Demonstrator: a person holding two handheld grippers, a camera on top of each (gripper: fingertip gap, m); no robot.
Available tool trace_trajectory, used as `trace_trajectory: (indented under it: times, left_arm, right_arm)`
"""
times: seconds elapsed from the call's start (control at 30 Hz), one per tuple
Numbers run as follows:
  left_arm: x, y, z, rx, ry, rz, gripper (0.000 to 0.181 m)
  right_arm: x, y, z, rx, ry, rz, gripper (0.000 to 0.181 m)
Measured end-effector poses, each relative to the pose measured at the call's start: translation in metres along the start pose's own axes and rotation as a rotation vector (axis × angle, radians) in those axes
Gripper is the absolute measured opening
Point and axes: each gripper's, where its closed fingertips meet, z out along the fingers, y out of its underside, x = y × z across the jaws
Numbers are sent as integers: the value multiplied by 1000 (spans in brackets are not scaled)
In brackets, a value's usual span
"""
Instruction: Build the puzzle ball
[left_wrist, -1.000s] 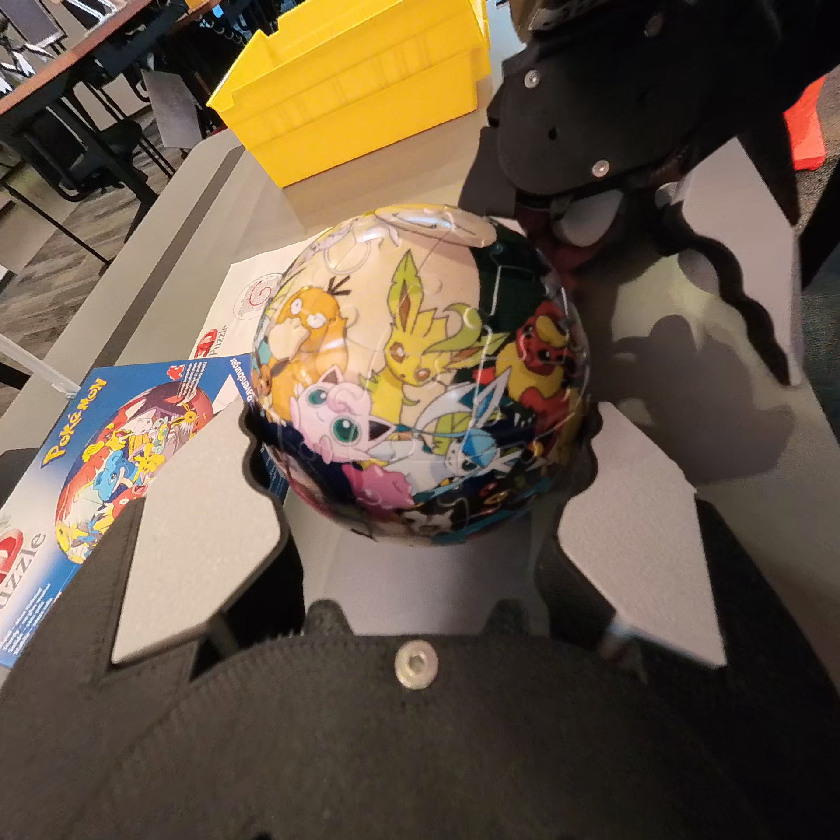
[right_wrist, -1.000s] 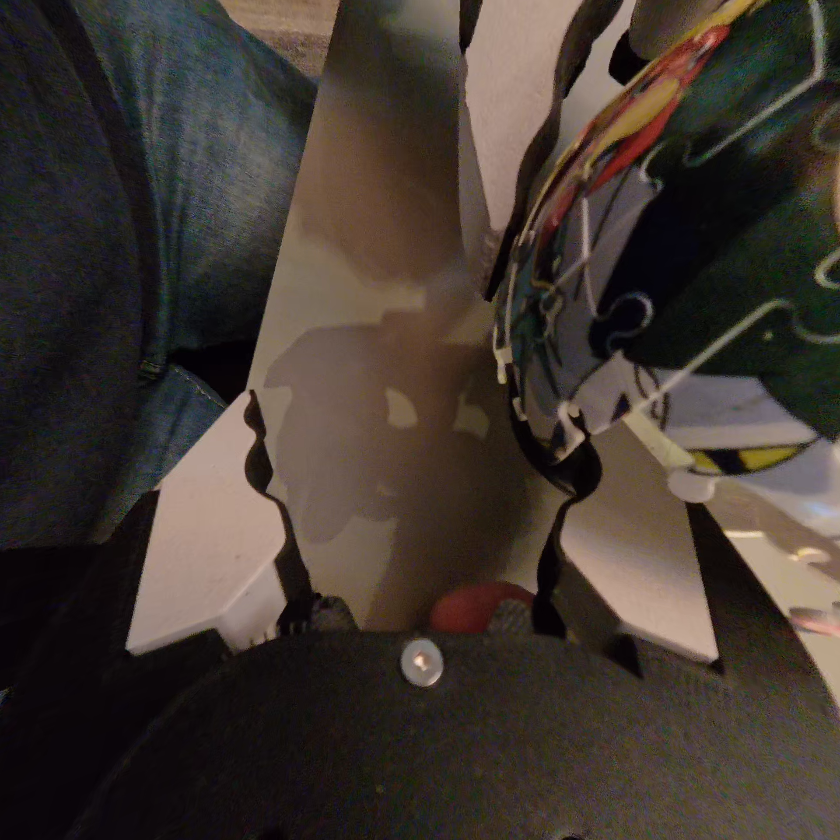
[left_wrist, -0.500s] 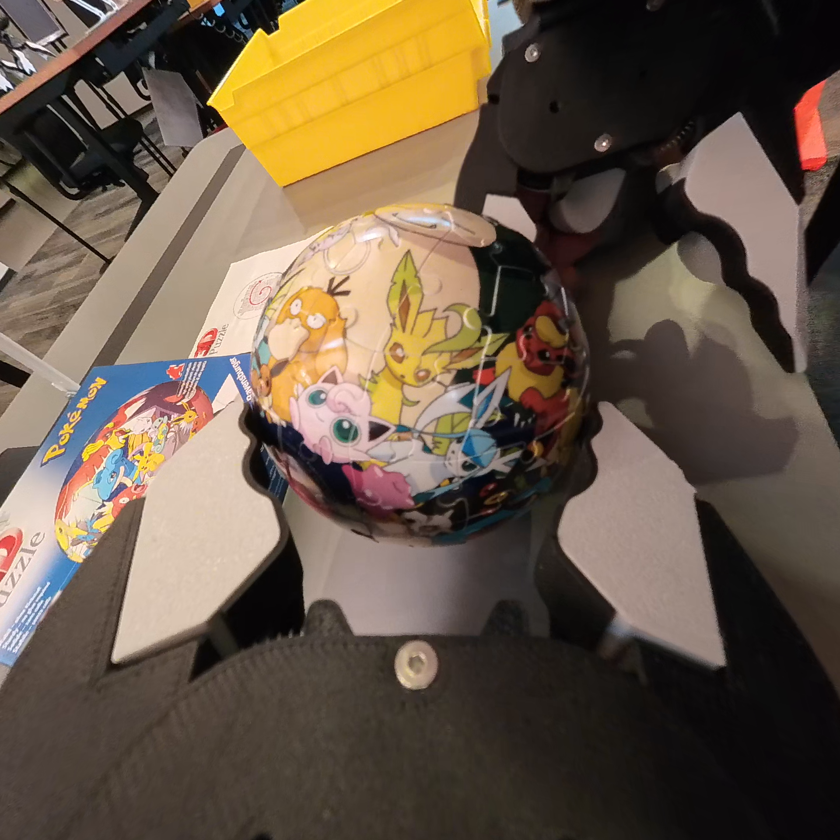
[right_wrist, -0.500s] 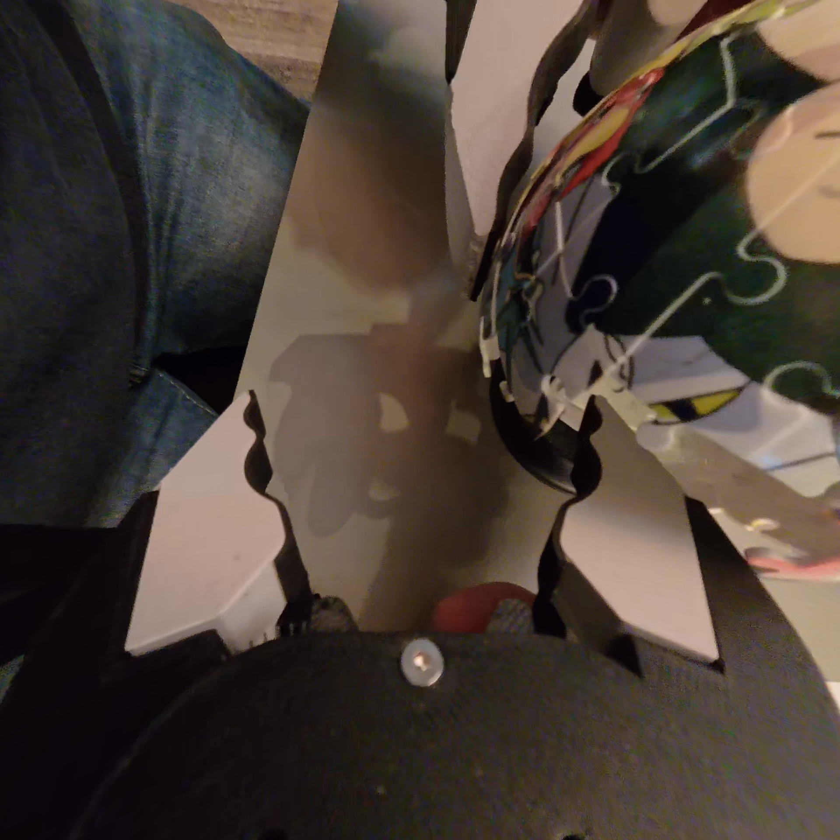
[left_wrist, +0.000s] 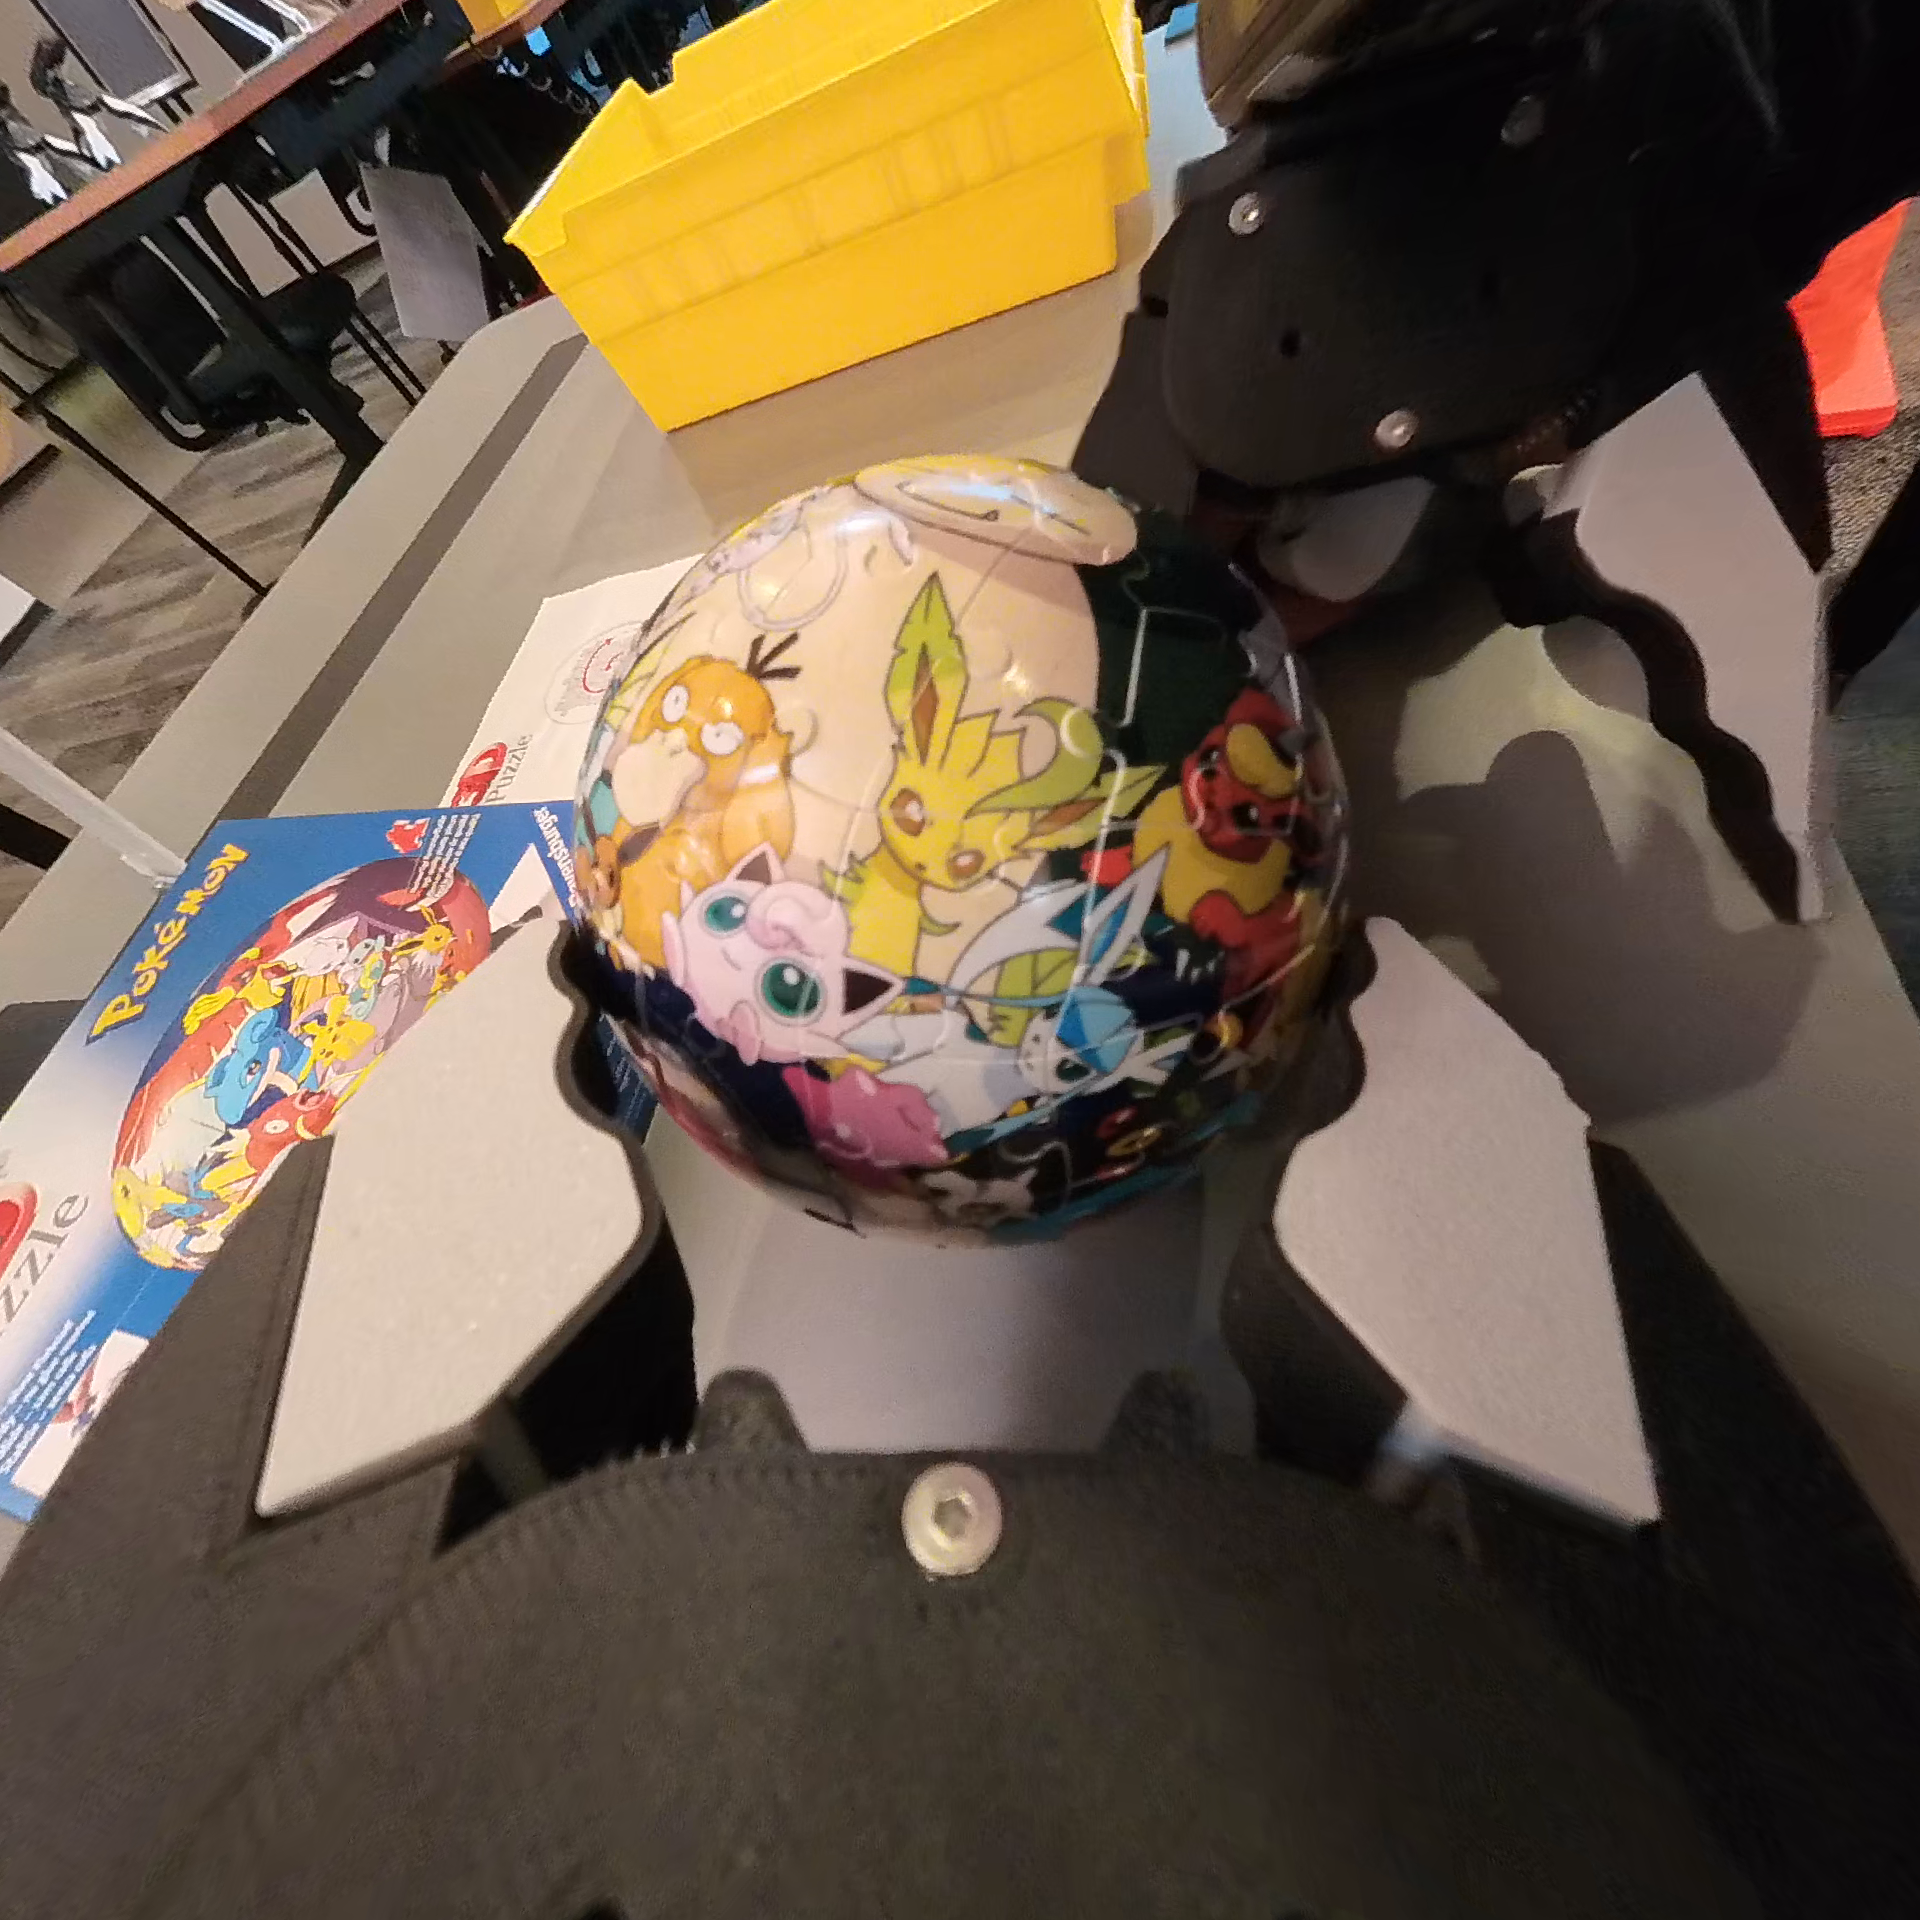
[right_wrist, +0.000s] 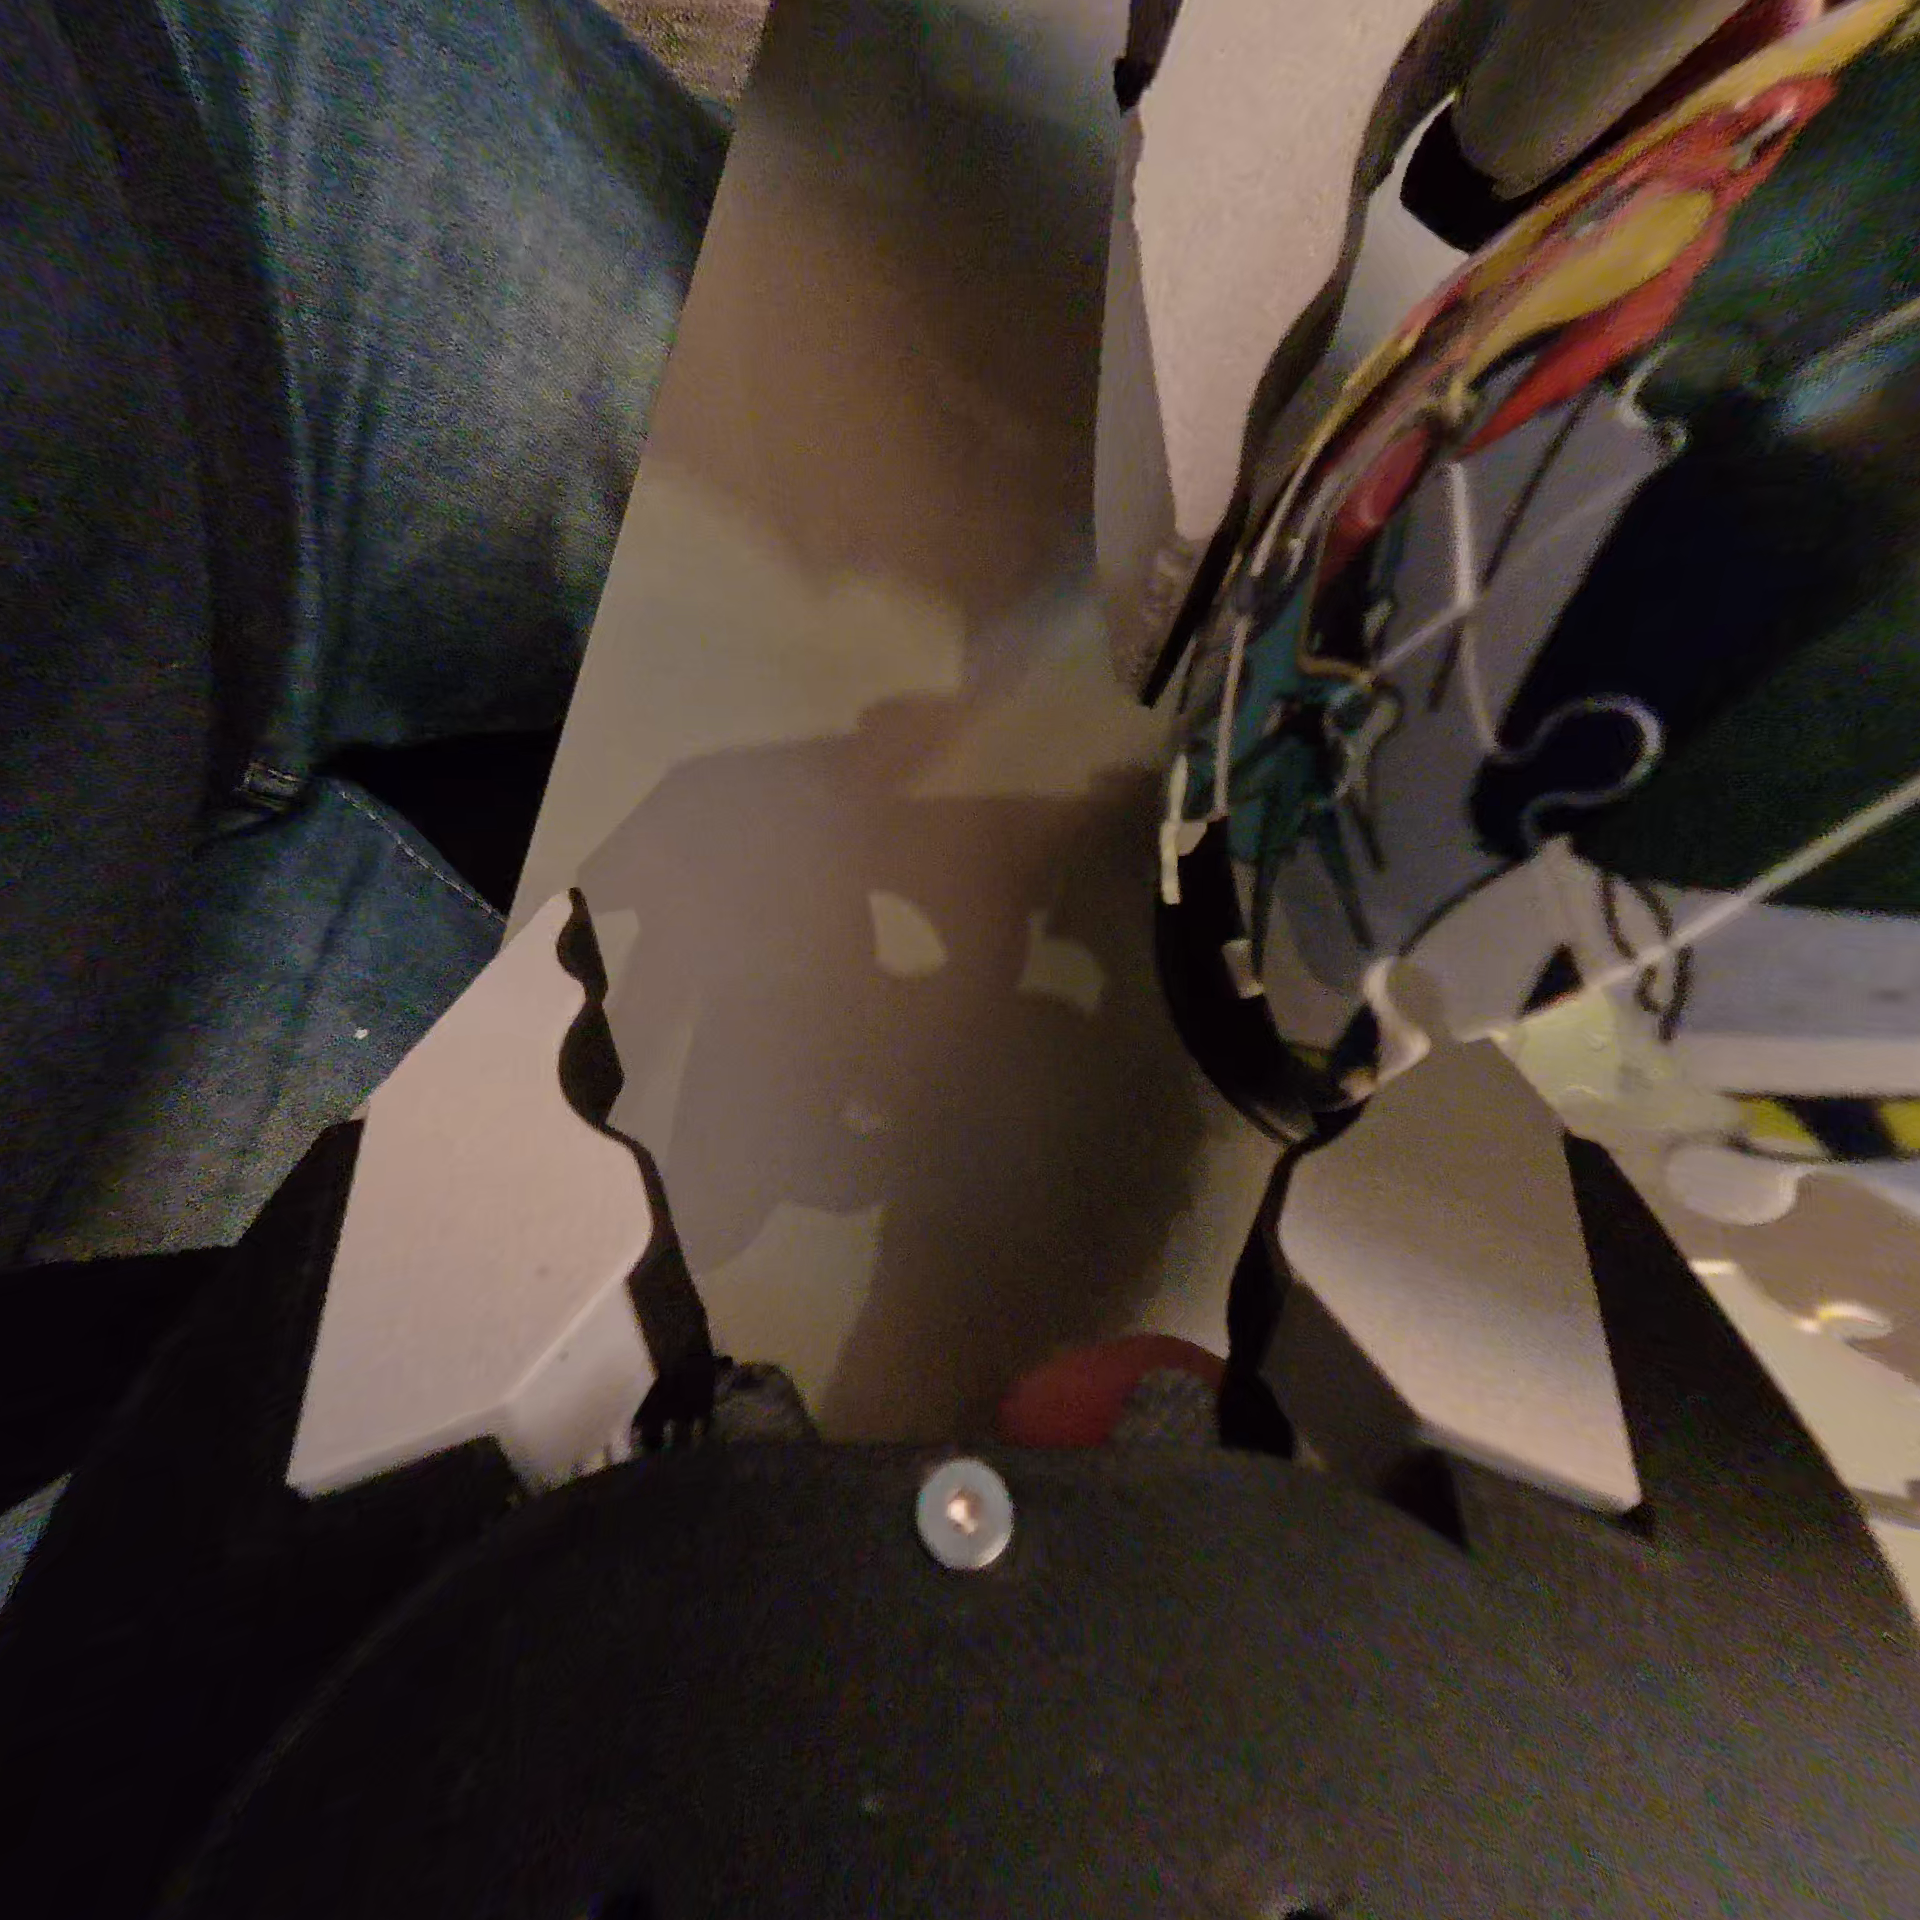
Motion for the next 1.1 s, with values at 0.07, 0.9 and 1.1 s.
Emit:
trace_trajectory:
  times: [0.07,0.9,1.1]
  left_arm:
    - [0,0,0,2,-1,-2,130]
    - [2,0,-2,-1,3,-6,130]
    - [2,-1,-1,3,5,-9,130]
  right_arm:
    - [0,1,0,-2,-6,0,133]
    - [20,10,-20,32,100,-5,79]
    - [28,11,-27,71,141,-1,51]
